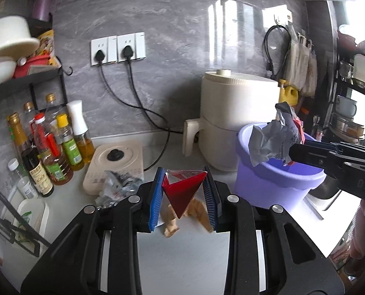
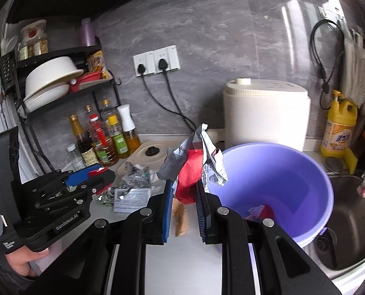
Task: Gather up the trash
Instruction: 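Drop the red-silver wrapper into the bucket with the right tool while the left carries the red piece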
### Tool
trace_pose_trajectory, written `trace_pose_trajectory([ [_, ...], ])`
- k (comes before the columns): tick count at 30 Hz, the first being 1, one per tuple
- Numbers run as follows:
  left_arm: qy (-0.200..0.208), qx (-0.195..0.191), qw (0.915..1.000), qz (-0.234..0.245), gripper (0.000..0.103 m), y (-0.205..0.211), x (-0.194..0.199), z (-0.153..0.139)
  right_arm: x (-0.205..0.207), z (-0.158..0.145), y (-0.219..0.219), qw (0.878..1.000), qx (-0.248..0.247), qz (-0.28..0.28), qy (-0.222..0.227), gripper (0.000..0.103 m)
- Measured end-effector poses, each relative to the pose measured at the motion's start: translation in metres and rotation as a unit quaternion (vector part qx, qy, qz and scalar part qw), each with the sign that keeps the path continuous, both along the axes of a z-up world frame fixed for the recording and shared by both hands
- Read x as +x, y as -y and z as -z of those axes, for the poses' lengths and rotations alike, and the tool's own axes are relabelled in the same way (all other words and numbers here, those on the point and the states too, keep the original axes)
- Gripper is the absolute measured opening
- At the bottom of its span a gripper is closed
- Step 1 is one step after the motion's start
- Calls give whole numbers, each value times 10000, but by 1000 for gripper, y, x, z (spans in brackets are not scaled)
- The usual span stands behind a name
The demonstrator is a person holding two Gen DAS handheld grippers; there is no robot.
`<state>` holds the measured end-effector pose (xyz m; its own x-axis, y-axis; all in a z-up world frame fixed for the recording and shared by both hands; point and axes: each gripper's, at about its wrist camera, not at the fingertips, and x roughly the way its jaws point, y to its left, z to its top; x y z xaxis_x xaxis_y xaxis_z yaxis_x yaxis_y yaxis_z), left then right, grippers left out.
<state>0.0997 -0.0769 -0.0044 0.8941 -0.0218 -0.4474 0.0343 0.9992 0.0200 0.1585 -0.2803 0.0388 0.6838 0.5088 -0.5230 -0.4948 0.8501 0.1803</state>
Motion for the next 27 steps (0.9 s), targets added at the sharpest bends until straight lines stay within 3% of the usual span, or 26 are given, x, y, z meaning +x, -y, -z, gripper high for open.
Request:
trace_pose_trajectory([
  [13, 124, 123, 9992, 356, 31, 42, 19, -13, 13, 3, 42, 9990, -1, 452, 9, 23],
  [14, 130, 126, 9990, 401, 31, 45, 21, -13, 13, 4, 46, 9986, -26, 535, -16, 41],
  [16, 138, 130, 9987, 473, 31, 50, 23, -14, 12, 4, 54, 9975, 43, 703, 38, 58],
  [27, 158, 105, 9950, 978, 31, 79, 39, -15, 8, 6, 84, 9933, -69, 1149, -37, 57],
])
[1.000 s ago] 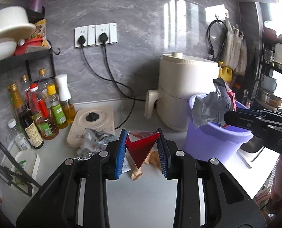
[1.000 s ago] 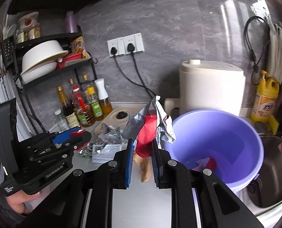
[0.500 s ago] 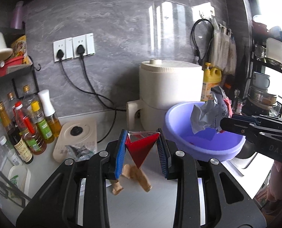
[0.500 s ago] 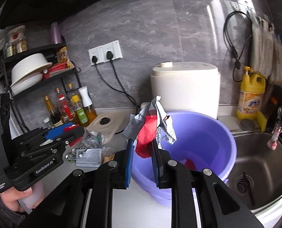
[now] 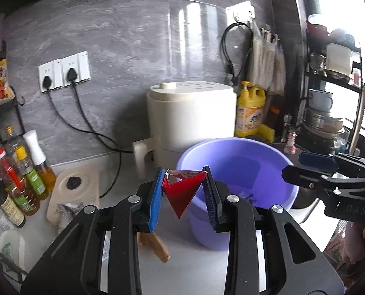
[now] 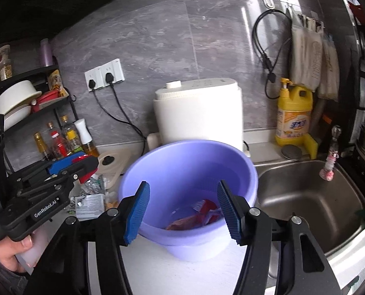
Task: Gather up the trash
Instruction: 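Drop the red-silver wrapper into the bucket with the right tool while the left carries the red piece, then lower the red triangular piece into the bucket and open the left tool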
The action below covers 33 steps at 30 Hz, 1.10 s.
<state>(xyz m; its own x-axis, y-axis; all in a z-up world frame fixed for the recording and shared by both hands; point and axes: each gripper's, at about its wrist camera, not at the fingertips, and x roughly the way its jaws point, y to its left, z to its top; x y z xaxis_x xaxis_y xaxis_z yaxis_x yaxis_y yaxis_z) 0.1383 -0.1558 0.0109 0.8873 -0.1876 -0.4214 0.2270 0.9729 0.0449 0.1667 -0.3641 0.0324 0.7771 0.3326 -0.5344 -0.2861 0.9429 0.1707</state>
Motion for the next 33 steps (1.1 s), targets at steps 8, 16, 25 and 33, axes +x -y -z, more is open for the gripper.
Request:
trace_pose_trajectory([
  [8, -32, -7, 9992, 394, 31, 24, 11, 1, -3, -2, 26, 9987, -61, 498, -33, 57],
  [16, -89, 53, 9979, 641, 34, 44, 24, 2, 0, -1, 48, 9964, -21, 841, -42, 57],
  [25, -258, 87, 9980, 563, 68, 45, 32, 13, 13, 10, 60, 9959, 78, 892, -156, 57],
  [33, -294, 146, 9990, 295, 79, 30, 28, 7, 21, 13, 57, 9961, 99, 844, -257, 57],
])
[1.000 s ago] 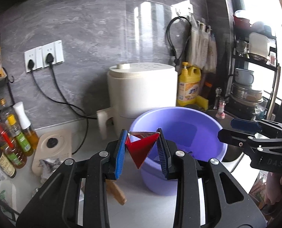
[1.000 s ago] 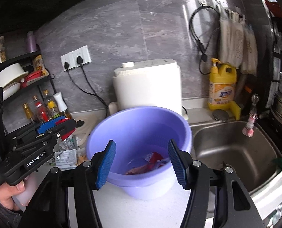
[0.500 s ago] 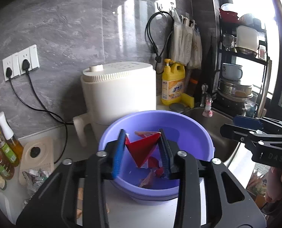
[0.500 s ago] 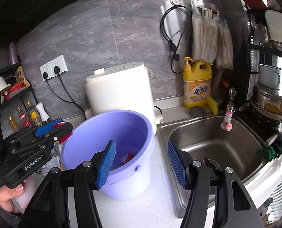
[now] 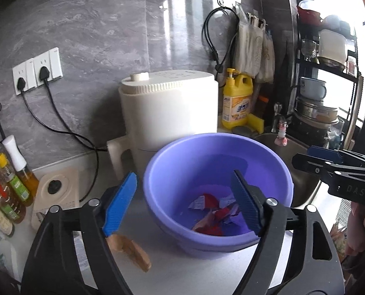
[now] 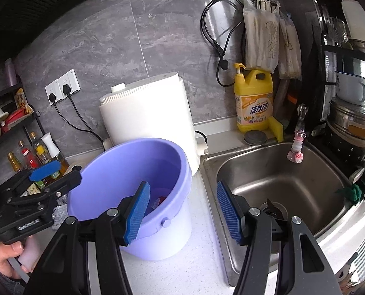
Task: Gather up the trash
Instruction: 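Lower the red triangular piece into the bucket and open the left tool, then move both tools back toward the remaining foil packets and brown paper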
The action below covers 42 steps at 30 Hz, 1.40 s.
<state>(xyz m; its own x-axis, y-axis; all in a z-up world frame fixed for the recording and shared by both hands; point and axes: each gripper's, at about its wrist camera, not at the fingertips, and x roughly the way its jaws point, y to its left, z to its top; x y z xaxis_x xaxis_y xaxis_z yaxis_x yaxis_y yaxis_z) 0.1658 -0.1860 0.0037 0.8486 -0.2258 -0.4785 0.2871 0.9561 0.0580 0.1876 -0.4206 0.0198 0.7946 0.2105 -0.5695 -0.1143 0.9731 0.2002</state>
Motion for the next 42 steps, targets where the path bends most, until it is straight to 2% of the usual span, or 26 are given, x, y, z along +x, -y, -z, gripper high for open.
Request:
trace_pose_trajectory([
  [8, 99, -126, 9995, -278, 84, -45, -22, -9, -10, -18, -34, 9995, -179, -190, 203, 59],
  [13, 228, -303, 9983, -442, 94, -85, -38, -14, -25, -26, -65, 9991, -166, -193, 332, 65],
  [15, 288, -290, 9978, -526, 96, -100, -44, -16, -30, -28, -78, 9989, -162, -242, 356, 71],
  [17, 346, -261, 9973, -589, 97, -115, -50, -17, -36, -31, -96, 9983, -249, -288, 447, 82],
  [22, 289, -291, 9963, -757, 97, -152, -64, -16, -45, -38, -130, 9979, -282, -228, 546, 95],
  [32, 118, -365, 9962, -787, 97, -210, -92, -8, -71, -37, -187, 9980, -368, -198, 472, 95],
  [42, -48, -491, 9978, -453, 97, -247, -109, 9, -103, -32, -228, 9979, -544, 5, 365, 95],
])
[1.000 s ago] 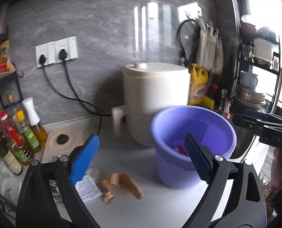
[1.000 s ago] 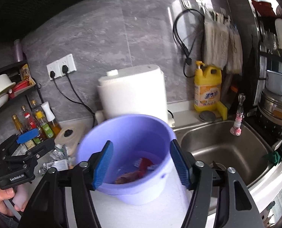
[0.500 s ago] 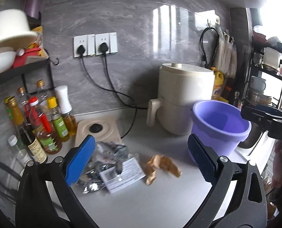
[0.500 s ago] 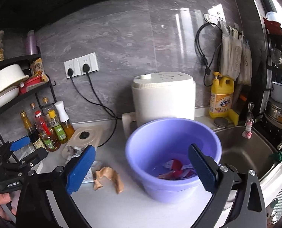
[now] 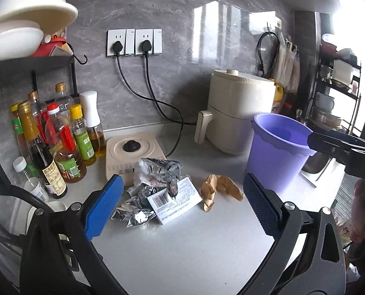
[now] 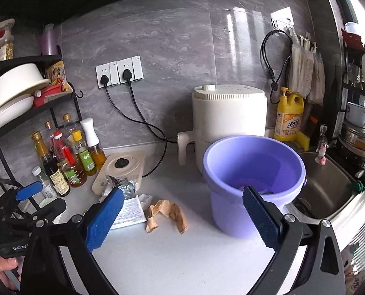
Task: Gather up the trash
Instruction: 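Move both tools back toward the remaining foil packets and brown paper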
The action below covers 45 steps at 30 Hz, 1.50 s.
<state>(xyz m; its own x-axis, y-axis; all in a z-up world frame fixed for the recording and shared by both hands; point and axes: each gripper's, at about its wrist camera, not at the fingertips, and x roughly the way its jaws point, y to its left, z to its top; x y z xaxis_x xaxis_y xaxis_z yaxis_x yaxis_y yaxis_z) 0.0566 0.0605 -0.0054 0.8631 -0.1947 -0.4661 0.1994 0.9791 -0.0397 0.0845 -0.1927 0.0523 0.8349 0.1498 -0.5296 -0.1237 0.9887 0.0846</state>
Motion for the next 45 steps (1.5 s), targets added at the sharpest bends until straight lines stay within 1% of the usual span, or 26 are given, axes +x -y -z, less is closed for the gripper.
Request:
trace_pose_trajectory([
  [5, -60, -109, 9999, 112, 97, -13, -2, 11, -10, 8, -15, 9998, -108, 6, -141, 95],
  [10, -229, -223, 9995, 25, 97, -20, 3, 25, -2, 24, -25, 9989, -198, -187, -393, 95],
  [15, -401, -208, 9987, -221, 97, -18, 16, 39, 17, 41, -27, 9974, -245, -428, -535, 95],
  [20, -650, -250, 9962, -528, 96, -16, 28, 53, 36, 60, -25, 9952, -165, -592, -757, 95],
  [22, -752, -114, 9950, -647, 92, -14, 35, 61, 41, 69, -25, 9941, -149, -654, -849, 95],
  [24, -815, 16, 9936, -782, 88, -13, 41, 67, 44, 76, -25, 9931, -135, -709, -926, 94],
  [26, -842, 43, 9925, -880, 85, -14, 46, 72, 48, 85, -24, 9917, -107, -793, -1011, 89],
  [30, -924, 60, 9889, -1162, 76, -17, 58, 83, 57, 101, -22, 9889, -27, -998, -1098, 88],
  [32, -955, 76, 9867, -1310, 74, -18, 64, 87, 63, 106, -22, 9873, -32, -1103, -1141, 87],
  [34, -1051, 57, 9839, -1445, 68, -18, 72, 91, 70, 109, -22, 9850, -8, -1181, -1257, 82],
  [36, -1077, 44, 9824, -1527, 68, -18, 77, 94, 76, 110, -22, 9836, 76, -1316, -1233, 81],
  [37, -1092, 68, 9817, -1556, 66, -18, 80, 96, 79, 111, -23, 9831, 32, -1358, -1225, 81],
  [39, -1115, 107, 9798, -1657, 64, -18, 85, 99, 85, 115, -25, 9813, 22, -1444, -1271, 77],
  [41, -1153, 60, 9773, -1775, 63, -21, 90, 102, 93, 119, -27, 9786, 75, -1543, -1358, 71],
  [45, -1232, 104, 9746, -1870, 62, -27, 97, 110, 105, 128, -37, 9740, 92, -1719, -1470, 64],
])
